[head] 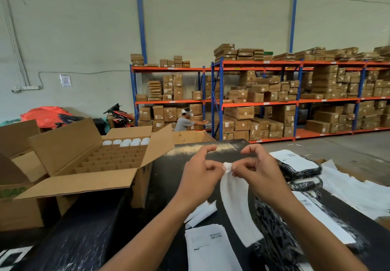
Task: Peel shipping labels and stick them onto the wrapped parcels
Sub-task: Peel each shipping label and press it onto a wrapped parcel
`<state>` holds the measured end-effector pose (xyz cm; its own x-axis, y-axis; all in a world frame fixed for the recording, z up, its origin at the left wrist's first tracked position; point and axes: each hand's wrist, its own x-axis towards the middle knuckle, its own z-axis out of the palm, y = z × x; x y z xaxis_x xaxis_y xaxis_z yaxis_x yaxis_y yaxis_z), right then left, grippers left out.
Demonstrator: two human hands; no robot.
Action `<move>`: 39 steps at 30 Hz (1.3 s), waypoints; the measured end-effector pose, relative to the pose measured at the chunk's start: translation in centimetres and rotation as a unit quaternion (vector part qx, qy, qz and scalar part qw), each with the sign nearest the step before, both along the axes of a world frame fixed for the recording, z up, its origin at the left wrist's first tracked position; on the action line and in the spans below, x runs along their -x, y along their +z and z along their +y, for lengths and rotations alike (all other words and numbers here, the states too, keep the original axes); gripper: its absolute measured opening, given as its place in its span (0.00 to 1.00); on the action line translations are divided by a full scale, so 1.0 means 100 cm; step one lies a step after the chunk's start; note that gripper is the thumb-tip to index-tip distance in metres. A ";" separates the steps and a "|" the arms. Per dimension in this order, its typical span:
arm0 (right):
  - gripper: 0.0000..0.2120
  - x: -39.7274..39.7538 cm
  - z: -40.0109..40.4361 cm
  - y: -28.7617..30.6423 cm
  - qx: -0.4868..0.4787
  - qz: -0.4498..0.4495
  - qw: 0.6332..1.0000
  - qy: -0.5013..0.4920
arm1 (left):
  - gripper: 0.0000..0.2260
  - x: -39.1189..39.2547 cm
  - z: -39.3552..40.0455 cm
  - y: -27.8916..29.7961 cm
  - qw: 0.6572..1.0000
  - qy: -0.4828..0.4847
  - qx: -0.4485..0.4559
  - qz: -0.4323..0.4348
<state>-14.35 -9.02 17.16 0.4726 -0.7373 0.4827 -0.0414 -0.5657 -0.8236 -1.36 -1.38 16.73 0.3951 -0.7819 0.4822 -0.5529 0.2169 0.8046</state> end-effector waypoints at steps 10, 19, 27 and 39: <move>0.14 -0.002 -0.006 -0.001 -0.059 0.013 0.998 -0.015 | 0.18 -0.032 0.004 0.015 0.990 0.043 0.018 0.130; 0.16 -0.040 0.015 0.000 -0.059 0.012 0.998 -0.015 | 0.19 -0.045 0.023 0.012 0.987 0.008 0.024 0.156; 0.20 -0.030 0.014 -0.011 -0.128 0.031 0.987 -0.090 | 0.22 -0.124 0.037 0.016 0.909 0.133 0.073 0.388; 0.18 -0.033 -0.014 0.005 -0.025 0.108 0.970 -0.215 | 0.23 -0.195 0.078 0.001 0.859 0.225 0.101 0.448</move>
